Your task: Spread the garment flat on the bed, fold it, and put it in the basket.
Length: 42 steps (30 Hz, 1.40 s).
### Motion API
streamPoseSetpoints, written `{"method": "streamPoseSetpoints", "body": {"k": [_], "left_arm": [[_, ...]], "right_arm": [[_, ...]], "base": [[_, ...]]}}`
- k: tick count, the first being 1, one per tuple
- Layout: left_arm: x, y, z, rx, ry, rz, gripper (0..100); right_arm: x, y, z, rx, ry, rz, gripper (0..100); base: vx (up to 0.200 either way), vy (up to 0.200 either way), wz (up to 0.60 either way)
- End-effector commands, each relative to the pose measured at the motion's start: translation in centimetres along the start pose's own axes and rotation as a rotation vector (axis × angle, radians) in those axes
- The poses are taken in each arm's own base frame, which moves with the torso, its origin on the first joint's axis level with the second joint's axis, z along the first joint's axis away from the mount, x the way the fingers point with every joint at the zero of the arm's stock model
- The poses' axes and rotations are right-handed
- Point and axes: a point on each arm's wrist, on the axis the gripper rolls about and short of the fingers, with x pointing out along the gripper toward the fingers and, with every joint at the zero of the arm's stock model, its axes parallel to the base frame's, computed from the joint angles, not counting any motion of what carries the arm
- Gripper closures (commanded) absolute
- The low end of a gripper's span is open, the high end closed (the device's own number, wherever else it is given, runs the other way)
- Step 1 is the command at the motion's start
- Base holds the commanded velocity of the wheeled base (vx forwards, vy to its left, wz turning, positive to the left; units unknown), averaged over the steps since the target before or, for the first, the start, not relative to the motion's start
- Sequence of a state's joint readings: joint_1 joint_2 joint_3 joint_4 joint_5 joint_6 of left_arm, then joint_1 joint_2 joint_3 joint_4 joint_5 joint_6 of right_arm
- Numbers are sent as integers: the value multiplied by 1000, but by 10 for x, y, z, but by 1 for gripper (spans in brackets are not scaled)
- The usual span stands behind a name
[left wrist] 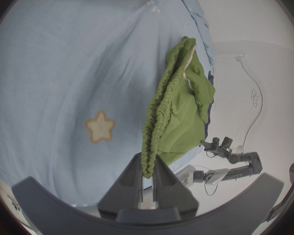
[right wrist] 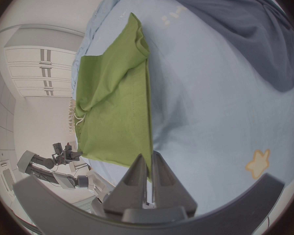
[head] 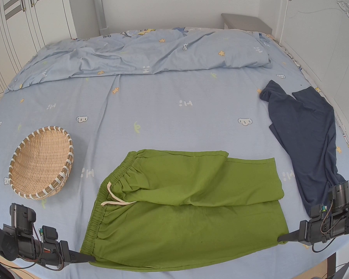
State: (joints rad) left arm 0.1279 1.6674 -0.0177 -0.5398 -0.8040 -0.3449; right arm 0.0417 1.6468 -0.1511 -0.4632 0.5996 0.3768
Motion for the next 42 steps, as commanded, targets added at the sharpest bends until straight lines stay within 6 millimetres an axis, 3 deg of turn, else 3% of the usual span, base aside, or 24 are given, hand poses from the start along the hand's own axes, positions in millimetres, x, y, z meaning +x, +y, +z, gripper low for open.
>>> {"method": "streamPoseSetpoints", "body": {"k": [1, 7, 22, 23, 33, 38, 41, 42], "left_arm": [[-9, -4, -14, 68, -1, 16, 100], [-9, 0, -20, 123, 45, 86, 100], [-7, 0, -24, 111, 89, 86, 100], [-7, 1, -24, 109, 91, 87, 0], [-9, 0, -24, 110, 71, 81, 0], [-30, -20, -12, 163, -125, 55, 0], [-48, -47, 8, 208, -220, 20, 0], [-48, -47, 8, 208, -220, 20, 0]], "right_arm": [[-3, 0, -9, -1, 35, -44, 100], [-4, -7, -23, -26, 75, -63, 100], [-1, -10, -23, -9, 93, -66, 100], [-1, -11, -22, -9, 95, -69, 0], [-2, -10, -23, -14, 88, -63, 0], [-32, 7, -18, -112, -132, -23, 0], [-51, 19, -15, -210, -268, 0, 0], [-51, 19, -15, -210, -268, 0, 0]], "base": [[0, 0, 0], [0, 0, 0], [0, 0, 0], [0, 0, 0], [0, 0, 0], [0, 0, 0], [0, 0, 0], [0, 0, 0]]}}
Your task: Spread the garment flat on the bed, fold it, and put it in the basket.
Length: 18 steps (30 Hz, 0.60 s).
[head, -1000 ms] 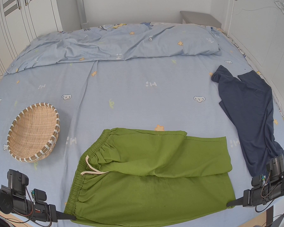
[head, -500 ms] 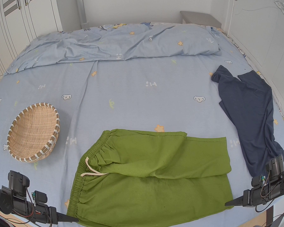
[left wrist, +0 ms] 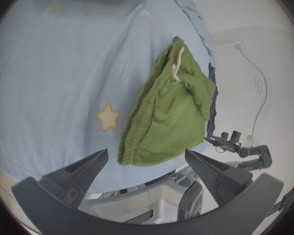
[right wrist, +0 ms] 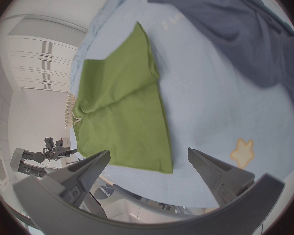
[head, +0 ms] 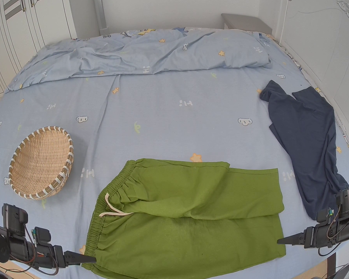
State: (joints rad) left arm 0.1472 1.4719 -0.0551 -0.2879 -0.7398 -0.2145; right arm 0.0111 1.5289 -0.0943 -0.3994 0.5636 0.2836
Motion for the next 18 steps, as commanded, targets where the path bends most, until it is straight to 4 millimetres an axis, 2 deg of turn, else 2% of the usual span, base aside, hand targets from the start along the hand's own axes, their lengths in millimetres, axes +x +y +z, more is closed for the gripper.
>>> {"method": "streamPoseSetpoints", "body": {"k": [1, 5, 7, 8, 9, 11, 12, 14, 15, 18], "left_arm": [[-40, -45, 44, 105, -210, -45, 0], [-58, -81, 83, 144, -183, -76, 0], [-57, -91, 107, 174, -193, -89, 0], [-56, -93, 116, 183, -197, -90, 0], [-52, -96, 133, 200, -211, -98, 0], [-49, -97, 145, 214, -224, -103, 0], [-43, -100, 164, 234, -234, -112, 0], [-36, -103, 180, 254, -240, -120, 0], [-35, -104, 181, 255, -239, -121, 0], [-15, -111, 215, 287, -236, -133, 0]], "right_arm": [[-44, 26, 14, -191, -312, 49, 0], [-64, 46, 38, -256, -402, 69, 0], [-73, 56, 55, -285, -445, 76, 0], [-76, 59, 61, -299, -463, 80, 0], [-79, 64, 72, -328, -486, 82, 0], [-80, 67, 83, -349, -497, 81, 0], [-80, 71, 101, -380, -511, 76, 0], [-81, 76, 116, -414, -530, 77, 0], [-81, 76, 117, -417, -531, 77, 0], [-75, 83, 147, -456, -543, 83, 0]], "base": [[0, 0, 0], [0, 0, 0], [0, 0, 0], [0, 0, 0], [0, 0, 0], [0, 0, 0], [0, 0, 0], [0, 0, 0], [0, 0, 0], [0, 0, 0]]}}
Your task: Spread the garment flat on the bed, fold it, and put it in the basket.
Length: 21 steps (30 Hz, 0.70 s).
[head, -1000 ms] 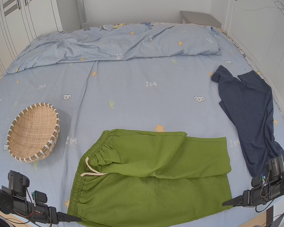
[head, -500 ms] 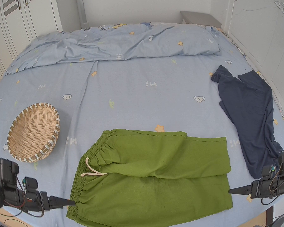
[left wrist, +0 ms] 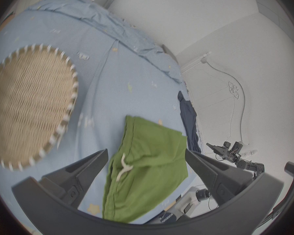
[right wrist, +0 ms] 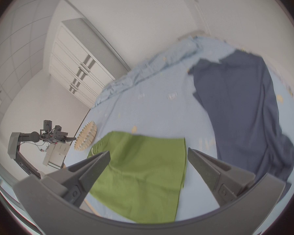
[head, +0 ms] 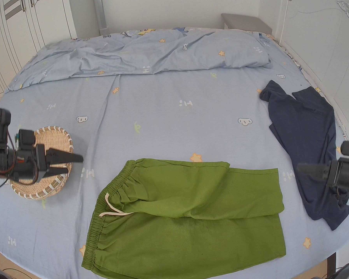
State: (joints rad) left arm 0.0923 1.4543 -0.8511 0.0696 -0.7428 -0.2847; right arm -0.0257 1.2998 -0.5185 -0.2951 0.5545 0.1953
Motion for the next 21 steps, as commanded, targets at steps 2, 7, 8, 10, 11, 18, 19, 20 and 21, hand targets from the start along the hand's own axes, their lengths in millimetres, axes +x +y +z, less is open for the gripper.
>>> {"method": "streamPoseSetpoints", "body": {"k": [2, 7, 8, 10, 11, 18, 19, 20, 21], "left_arm": [[74, 18, 65, 16, 53, -34, 0], [111, 29, 95, 37, 47, -49, 0], [116, 30, 96, 35, 54, -49, 0], [130, 35, 99, 27, 72, -44, 0], [138, 39, 98, 27, 84, -42, 0], [177, 39, 86, 25, 145, -7, 0], [180, 39, 84, 24, 152, -8, 0], [180, 39, 84, 26, 152, -9, 0], [180, 39, 84, 26, 152, -9, 0]], "right_arm": [[35, -4, 60, -104, -56, 26, 0], [57, -12, 62, -119, -42, 36, 0], [60, -15, 63, -122, -49, 33, 0], [69, -21, 65, -123, -53, 32, 0], [75, -26, 63, -120, -45, 28, 0], [91, -43, 57, -93, -20, 9, 0], [92, -42, 57, -93, -19, 10, 0], [92, -42, 57, -92, -18, 10, 0], [92, -42, 57, -92, -18, 10, 0]], "base": [[0, 0, 0], [0, 0, 0], [0, 0, 0], [0, 0, 0], [0, 0, 0], [0, 0, 0], [0, 0, 0], [0, 0, 0], [0, 0, 0]]}}
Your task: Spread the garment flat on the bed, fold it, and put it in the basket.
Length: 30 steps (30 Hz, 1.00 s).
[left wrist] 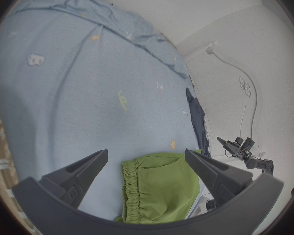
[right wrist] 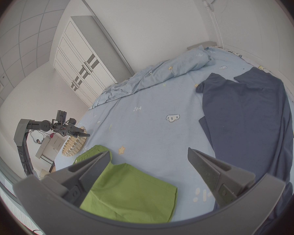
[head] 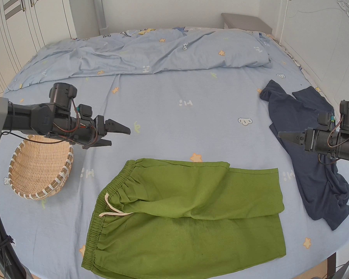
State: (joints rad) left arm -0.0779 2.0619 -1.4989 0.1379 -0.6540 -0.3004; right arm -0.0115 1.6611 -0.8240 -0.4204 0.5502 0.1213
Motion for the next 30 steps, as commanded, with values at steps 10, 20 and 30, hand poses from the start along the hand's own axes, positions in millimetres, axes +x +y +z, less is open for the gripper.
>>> {"method": "streamPoseSetpoints", "body": {"k": [10, 20, 30], "left_arm": [[42, 26, -17, -54, 99, 14, 0], [66, 17, -33, -46, 166, -7, 0], [65, 16, -34, -49, 175, -7, 100]], "right_arm": [[13, -7, -9, 23, 41, 2, 0], [14, -6, -10, 24, 45, 5, 0], [14, -5, -10, 24, 46, 7, 0]], "base": [[0, 0, 0], [0, 0, 0], [0, 0, 0]]}}
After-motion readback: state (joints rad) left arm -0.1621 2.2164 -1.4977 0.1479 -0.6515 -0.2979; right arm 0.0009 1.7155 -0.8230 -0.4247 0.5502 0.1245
